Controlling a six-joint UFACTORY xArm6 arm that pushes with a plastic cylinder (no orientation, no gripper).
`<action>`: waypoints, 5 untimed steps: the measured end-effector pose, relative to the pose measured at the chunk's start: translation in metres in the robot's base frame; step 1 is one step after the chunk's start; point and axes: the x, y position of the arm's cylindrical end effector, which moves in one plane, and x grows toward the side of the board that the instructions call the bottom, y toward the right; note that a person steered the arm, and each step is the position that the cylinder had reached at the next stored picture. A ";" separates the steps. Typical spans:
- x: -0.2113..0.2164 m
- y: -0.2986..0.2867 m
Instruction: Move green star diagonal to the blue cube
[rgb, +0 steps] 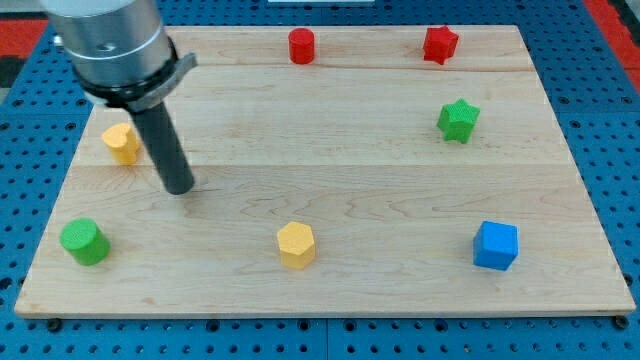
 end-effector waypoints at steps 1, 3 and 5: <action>-0.002 0.085; -0.035 0.262; -0.077 0.348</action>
